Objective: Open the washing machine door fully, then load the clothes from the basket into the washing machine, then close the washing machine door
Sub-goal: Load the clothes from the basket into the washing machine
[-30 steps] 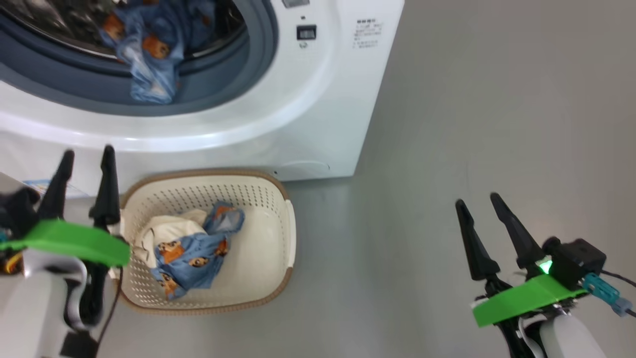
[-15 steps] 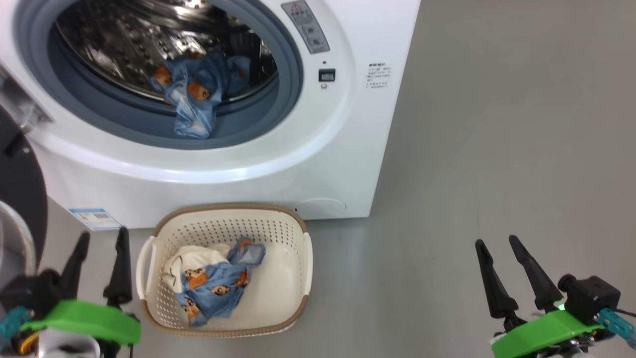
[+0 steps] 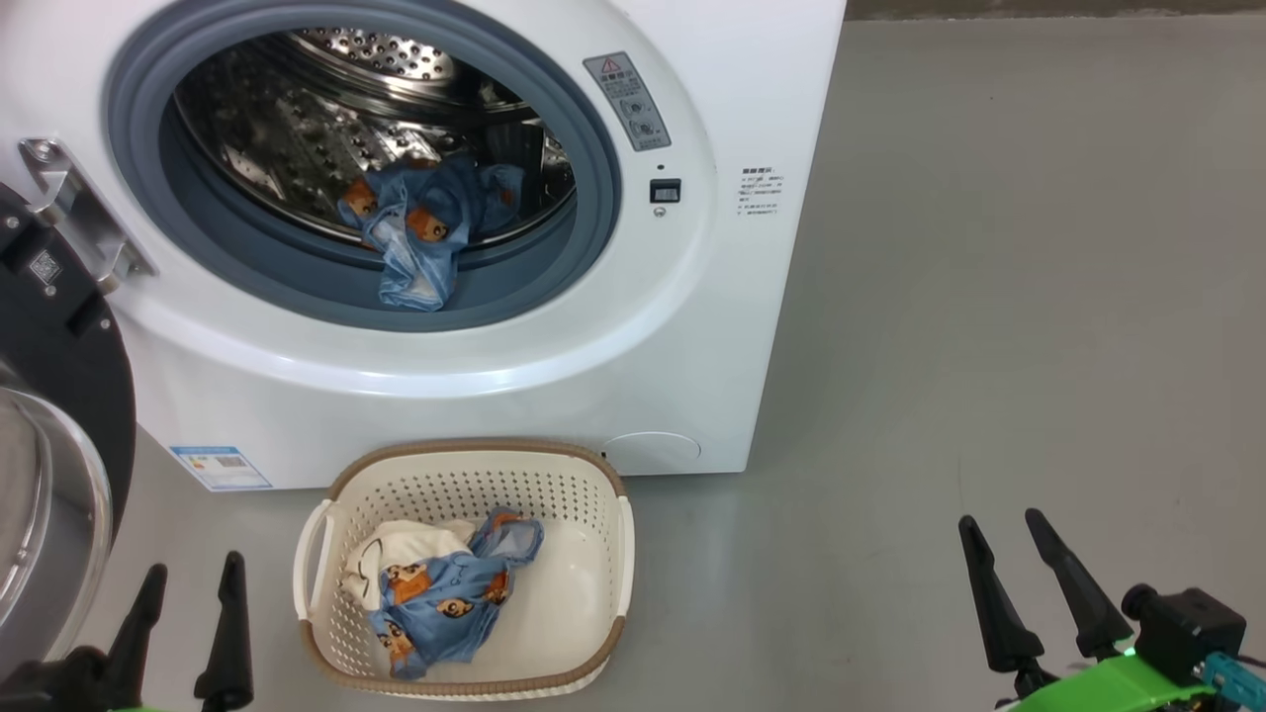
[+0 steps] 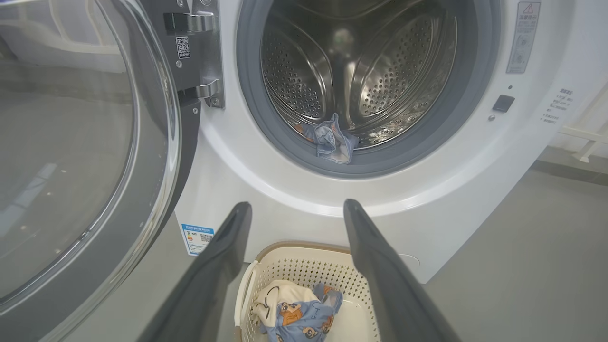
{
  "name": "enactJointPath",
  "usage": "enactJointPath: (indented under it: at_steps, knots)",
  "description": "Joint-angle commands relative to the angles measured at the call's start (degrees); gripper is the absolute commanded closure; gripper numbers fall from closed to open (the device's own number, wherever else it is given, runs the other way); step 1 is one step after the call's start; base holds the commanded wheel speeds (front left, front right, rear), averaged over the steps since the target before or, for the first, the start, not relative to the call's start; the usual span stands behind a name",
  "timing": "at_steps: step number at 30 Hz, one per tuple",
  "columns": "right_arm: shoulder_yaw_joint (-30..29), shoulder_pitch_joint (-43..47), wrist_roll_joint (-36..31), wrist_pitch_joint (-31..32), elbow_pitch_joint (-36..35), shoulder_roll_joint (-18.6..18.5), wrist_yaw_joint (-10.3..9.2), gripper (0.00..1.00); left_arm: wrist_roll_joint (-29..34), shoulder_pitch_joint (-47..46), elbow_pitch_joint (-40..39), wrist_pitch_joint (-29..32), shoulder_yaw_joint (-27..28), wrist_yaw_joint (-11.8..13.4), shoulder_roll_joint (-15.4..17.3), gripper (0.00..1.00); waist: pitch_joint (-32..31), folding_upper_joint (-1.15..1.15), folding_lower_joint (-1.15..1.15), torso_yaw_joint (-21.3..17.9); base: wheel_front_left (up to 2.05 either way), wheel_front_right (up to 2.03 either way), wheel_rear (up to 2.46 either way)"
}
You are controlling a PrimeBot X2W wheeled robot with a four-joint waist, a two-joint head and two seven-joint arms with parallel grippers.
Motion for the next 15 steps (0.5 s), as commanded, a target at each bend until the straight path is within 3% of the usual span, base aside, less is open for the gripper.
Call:
enactJointPath:
  at_steps: [1,15]
  knots:
    - [1.0,0.51,0.5,-0.27,-1.44,-0.91,0.09,0.0,0.64,-0.41,-1.96,-0.37,2.64,-0.08,1.05,0.0,-0.05,0.0,0.0,0.04,0.0,0.0,0.0]
    - [0.47,0.93,0.27,-0.27,-1.82,-0.73,0.09,0.0,1.2,1.92,-4.47,-0.37,4.02,-0.08,0.21,0.0,0.44,0.0,0.0,0.38,0.0,0.0,0.0]
